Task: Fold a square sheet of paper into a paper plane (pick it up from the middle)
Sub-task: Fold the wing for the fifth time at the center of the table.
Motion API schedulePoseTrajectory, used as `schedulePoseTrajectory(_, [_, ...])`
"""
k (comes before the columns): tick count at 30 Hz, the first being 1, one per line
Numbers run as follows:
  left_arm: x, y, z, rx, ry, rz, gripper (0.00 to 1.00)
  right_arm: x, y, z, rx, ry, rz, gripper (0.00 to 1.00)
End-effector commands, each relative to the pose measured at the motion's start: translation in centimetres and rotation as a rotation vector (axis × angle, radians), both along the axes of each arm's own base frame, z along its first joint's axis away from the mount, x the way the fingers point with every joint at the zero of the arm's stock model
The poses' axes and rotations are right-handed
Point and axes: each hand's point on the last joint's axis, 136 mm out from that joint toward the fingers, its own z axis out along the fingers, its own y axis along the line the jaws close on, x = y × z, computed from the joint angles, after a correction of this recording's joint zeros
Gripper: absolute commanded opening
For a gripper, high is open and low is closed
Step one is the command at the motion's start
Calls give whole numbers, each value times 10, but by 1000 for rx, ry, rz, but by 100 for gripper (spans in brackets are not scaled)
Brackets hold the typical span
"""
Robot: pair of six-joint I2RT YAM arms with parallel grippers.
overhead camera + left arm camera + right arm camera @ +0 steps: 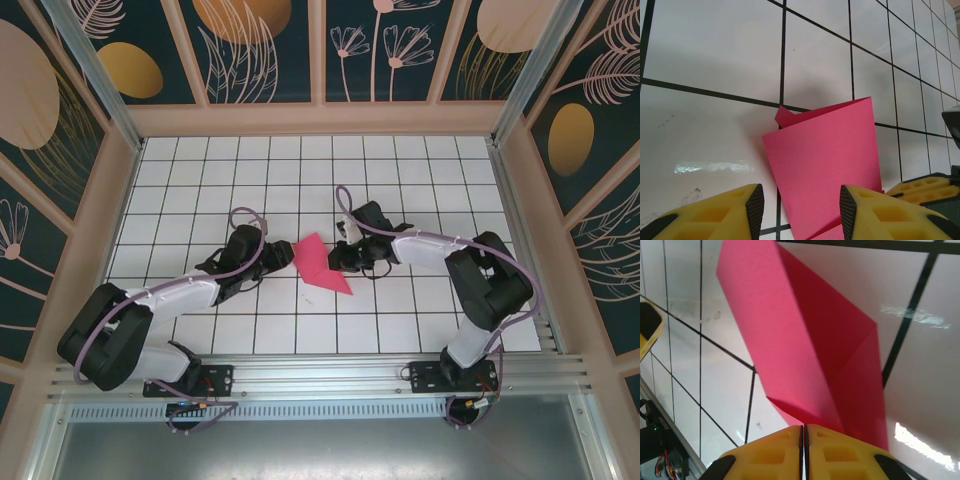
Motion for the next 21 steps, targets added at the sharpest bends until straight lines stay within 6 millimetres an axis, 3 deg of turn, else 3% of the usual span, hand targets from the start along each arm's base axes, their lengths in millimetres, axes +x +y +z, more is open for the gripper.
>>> schedulePoseTrajectory(1, [3,-12,7,-27,-17,-45,47,11,-13,-17,-19,2,-45,13])
schedulePoseTrajectory(10, [0,-27,-2,-64,32,-108,47,15,-29,-53,-19,78,-110,12])
schedulePoseTrajectory(21, [-9,-38,-16,-140,144,-81,51,15,-43,-61,-13,95,-165,12])
